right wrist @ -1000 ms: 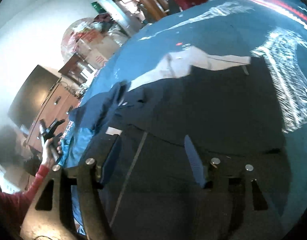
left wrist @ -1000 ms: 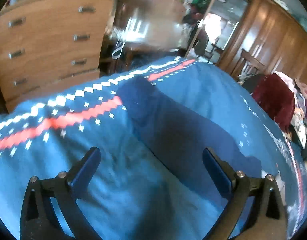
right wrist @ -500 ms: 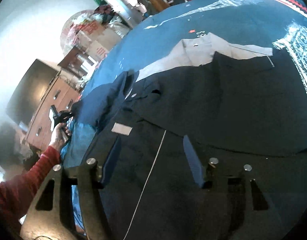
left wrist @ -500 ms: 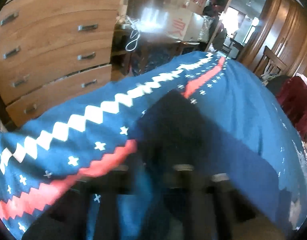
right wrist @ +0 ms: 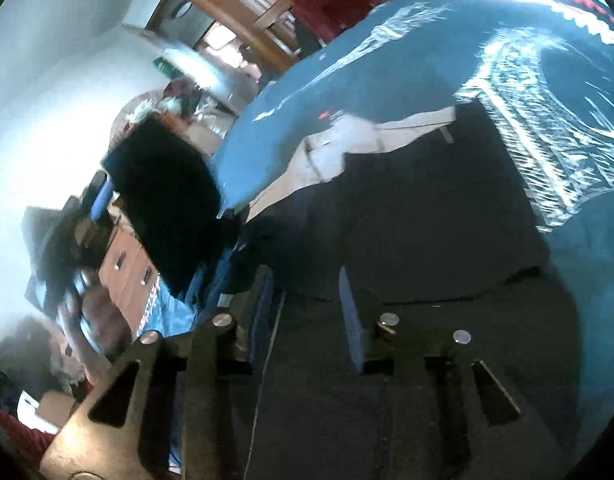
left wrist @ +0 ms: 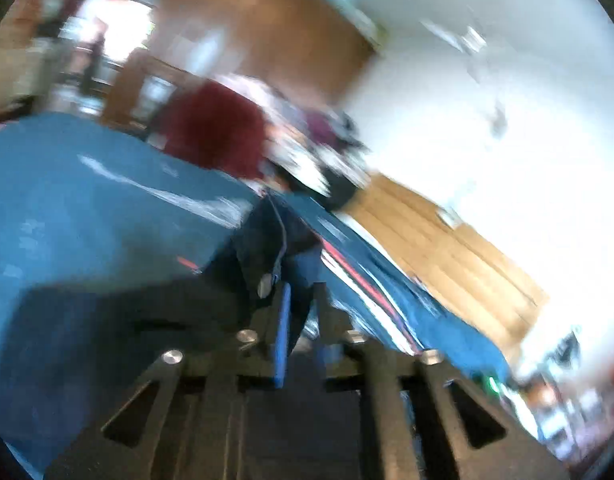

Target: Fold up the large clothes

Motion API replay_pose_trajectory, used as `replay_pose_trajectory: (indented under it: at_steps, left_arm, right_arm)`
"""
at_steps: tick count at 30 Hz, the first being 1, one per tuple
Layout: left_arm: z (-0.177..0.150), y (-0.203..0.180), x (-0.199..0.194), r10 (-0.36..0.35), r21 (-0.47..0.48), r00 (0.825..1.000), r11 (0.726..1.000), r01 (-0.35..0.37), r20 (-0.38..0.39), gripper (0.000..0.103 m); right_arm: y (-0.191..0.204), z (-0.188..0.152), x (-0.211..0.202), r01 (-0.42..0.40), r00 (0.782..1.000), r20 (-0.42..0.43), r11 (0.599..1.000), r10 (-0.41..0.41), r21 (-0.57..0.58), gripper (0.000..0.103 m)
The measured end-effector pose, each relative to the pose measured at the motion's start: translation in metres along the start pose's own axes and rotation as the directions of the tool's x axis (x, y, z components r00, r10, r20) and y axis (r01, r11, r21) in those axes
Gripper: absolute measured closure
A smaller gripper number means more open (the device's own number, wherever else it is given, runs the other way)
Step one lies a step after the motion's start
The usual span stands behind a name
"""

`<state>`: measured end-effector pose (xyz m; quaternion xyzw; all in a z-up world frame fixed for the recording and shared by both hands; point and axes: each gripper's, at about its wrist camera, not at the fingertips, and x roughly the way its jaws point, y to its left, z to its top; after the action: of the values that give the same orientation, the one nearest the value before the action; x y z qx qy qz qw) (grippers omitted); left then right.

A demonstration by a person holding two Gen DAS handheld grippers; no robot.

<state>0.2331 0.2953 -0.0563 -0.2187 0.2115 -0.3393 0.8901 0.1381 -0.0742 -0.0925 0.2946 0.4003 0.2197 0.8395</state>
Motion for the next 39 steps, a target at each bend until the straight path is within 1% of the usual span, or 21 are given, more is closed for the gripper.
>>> replay_pose_trajectory:
  at_steps: [1, 2, 3, 5, 7, 9, 10, 11, 14, 15, 16, 17, 19, 25, 27, 28, 29, 31, 34, 37, 39]
  left_arm:
    - [-0.010, -0.006, 0.007, 0.005, 0.008, 1.000, 1.000, -0.005, -0.025, 0.075]
    - [-0.023, -0.005, 0.011, 0.020, -0.005, 0.998, 1.000, -0.020, -0.055, 0.067]
    - [-0.031, 0.002, 0.010, 0.029, -0.025, 0.997, 0.999, -0.031, -0.074, 0.066]
    - [-0.048, 0.025, -0.003, 0.088, -0.077, 0.992, 0.992, -0.095, -0.093, 0.063]
    - [-0.062, 0.059, -0.028, 0.184, -0.134, 0.979, 0.972, -0.196, -0.092, 0.058]
    - [-0.076, 0.096, -0.059, 0.299, -0.208, 0.951, 0.928, -0.310, -0.085, 0.057]
    - [-0.086, 0.113, -0.071, 0.348, -0.248, 0.934, 0.900, -0.358, -0.086, 0.057]
    - [-0.095, 0.134, -0.087, 0.409, -0.301, 0.908, 0.857, -0.418, -0.094, 0.057]
    - [-0.124, 0.166, -0.109, 0.465, -0.390, 0.878, 0.792, -0.471, -0.116, 0.057]
    - [-0.132, 0.172, -0.110, 0.473, -0.404, 0.872, 0.778, -0.481, -0.127, 0.057]
    - [-0.141, 0.179, -0.109, 0.484, -0.415, 0.864, 0.763, -0.495, -0.140, 0.057]
    - [-0.147, 0.185, -0.107, 0.489, -0.425, 0.859, 0.751, -0.504, -0.155, 0.057]
    - [-0.153, 0.189, -0.099, 0.498, -0.427, 0.852, 0.743, -0.516, -0.162, 0.057]
    - [-0.160, 0.192, -0.097, 0.497, -0.402, 0.855, 0.759, -0.512, -0.150, 0.054]
    - [-0.160, 0.193, -0.104, 0.491, -0.396, 0.859, 0.767, -0.505, -0.146, 0.050]
    - [-0.161, 0.193, -0.104, 0.497, -0.388, 0.855, 0.766, -0.513, -0.150, 0.050]
    - [-0.159, 0.192, -0.100, 0.502, -0.383, 0.851, 0.764, -0.519, -0.154, 0.050]
    - [-0.157, 0.190, -0.096, 0.518, -0.363, 0.839, 0.758, -0.541, -0.169, 0.050]
    - [-0.153, 0.186, -0.088, 0.542, -0.331, 0.818, 0.749, -0.574, -0.193, 0.049]
    - [-0.149, 0.181, -0.086, 0.563, -0.315, 0.798, 0.734, -0.602, -0.215, 0.049]
    - [-0.138, 0.171, -0.086, 0.585, -0.284, 0.785, 0.733, -0.619, -0.201, 0.049]
  right_arm:
    - [-0.006, 0.001, -0.002, -0.003, 1.000, -0.003, 1.000, 0.003, 0.012, 0.063]
    - [-0.012, 0.002, -0.002, -0.005, 1.000, -0.010, 1.000, 0.005, 0.017, 0.061]
    - [-0.014, 0.004, 0.000, -0.005, 1.000, -0.015, 1.000, 0.005, 0.016, 0.060]
    - [-0.019, 0.011, 0.012, -0.020, 0.999, -0.041, 1.000, 0.021, 0.010, 0.060]
    - [-0.023, 0.025, 0.035, -0.056, 0.995, -0.081, 0.998, 0.056, 0.009, 0.058]
    - [-0.026, 0.035, 0.061, -0.058, 0.990, -0.129, 0.998, 0.059, 0.006, 0.058]
    - [-0.027, 0.042, 0.081, -0.024, 0.988, -0.151, 1.000, 0.021, -0.016, 0.058]
    - [-0.026, 0.047, 0.097, -0.012, 0.984, -0.180, 0.999, 0.005, -0.042, 0.057]
    - [-0.027, 0.051, 0.138, 0.094, 0.965, -0.234, 0.988, -0.121, -0.123, 0.056]
    - [-0.027, 0.051, 0.147, 0.117, 0.958, -0.243, 0.983, -0.149, -0.138, 0.056]
    - [-0.025, 0.050, 0.153, 0.133, 0.956, -0.240, 0.981, -0.165, -0.144, 0.061]
    - [-0.024, 0.049, 0.153, 0.136, 0.957, -0.234, 0.979, -0.170, -0.155, 0.078]
    - [-0.015, 0.050, 0.149, 0.157, 0.959, -0.205, 0.969, -0.196, -0.191, 0.103]
    - [-0.005, 0.084, 0.082, 0.109, 0.991, -0.058, 0.978, -0.121, -0.177, 0.103]
    - [-0.016, 0.100, 0.063, 0.122, 0.992, -0.020, 0.981, -0.126, -0.150, 0.103]
    - [-0.029, 0.110, 0.056, 0.147, 0.989, -0.001, 0.981, -0.148, -0.129, 0.103]
    - [-0.045, 0.118, 0.054, 0.168, 0.986, -0.001, 0.981, -0.169, -0.097, 0.103]
    - [-0.081, 0.128, 0.064, 0.194, 0.979, -0.058, 0.980, -0.196, -0.038, 0.103]
    - [-0.115, 0.121, 0.081, 0.221, 0.964, -0.149, 0.975, -0.219, -0.004, 0.103]
    - [-0.126, 0.112, 0.092, 0.266, 0.948, -0.176, 0.964, -0.267, -0.027, 0.101]
    - [-0.129, 0.111, 0.088, 0.335, 0.929, -0.153, 0.941, -0.338, -0.048, 0.098]
